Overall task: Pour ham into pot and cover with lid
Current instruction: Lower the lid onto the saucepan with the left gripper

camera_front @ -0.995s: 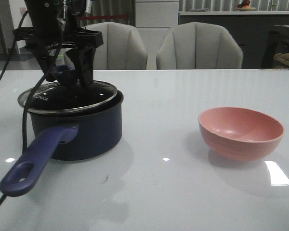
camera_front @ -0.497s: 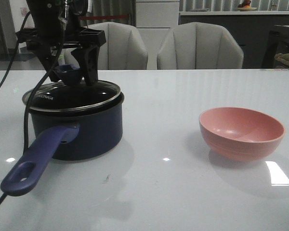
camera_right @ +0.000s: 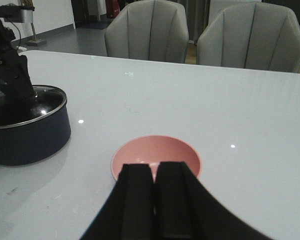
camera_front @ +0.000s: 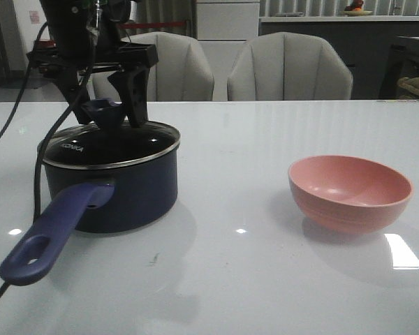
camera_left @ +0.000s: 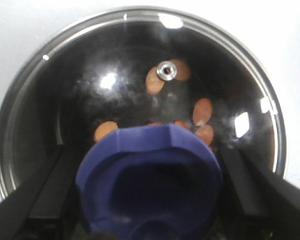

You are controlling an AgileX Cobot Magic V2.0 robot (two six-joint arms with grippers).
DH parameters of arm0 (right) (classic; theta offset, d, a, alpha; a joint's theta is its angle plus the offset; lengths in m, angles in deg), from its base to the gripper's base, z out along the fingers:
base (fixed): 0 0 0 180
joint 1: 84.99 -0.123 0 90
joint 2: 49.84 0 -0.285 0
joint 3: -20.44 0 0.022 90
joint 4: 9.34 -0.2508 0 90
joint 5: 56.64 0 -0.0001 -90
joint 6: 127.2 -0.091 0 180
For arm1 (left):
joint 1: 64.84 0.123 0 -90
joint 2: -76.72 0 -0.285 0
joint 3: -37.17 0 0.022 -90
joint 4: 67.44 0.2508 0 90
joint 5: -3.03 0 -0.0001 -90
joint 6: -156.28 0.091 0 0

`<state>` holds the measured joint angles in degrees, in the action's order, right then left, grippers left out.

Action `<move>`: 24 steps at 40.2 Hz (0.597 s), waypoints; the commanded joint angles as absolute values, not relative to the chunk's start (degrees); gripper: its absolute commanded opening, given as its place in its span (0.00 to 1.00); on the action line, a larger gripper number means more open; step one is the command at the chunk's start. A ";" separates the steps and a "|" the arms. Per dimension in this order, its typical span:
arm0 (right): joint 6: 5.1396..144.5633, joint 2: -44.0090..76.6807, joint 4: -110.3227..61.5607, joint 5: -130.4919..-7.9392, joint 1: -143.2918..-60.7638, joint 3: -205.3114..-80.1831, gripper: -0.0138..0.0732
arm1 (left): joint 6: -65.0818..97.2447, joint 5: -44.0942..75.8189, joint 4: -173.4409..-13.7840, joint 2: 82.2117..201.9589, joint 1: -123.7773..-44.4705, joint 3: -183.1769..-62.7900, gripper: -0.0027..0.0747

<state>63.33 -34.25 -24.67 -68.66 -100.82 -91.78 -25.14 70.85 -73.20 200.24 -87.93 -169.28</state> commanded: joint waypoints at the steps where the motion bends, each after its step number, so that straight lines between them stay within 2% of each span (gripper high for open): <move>1: 63.79 -33.78 -25.18 -63.71 -100.90 -93.46 0.32 | -25.68 71.57 -75.18 197.61 -88.86 -170.60 0.63; 7: 63.79 -33.78 -25.18 -63.71 -100.90 -93.46 0.32 | -25.68 72.02 -73.75 197.61 -89.10 -170.60 0.68; 15: 63.79 -33.78 -25.18 -63.71 -100.90 -93.46 0.32 | -25.81 74.87 -70.24 197.61 -89.10 -170.60 0.87; 24: 63.79 -33.78 -25.18 -63.71 -100.90 -93.46 0.32 | -25.81 75.75 -69.37 197.11 -89.10 -172.63 0.87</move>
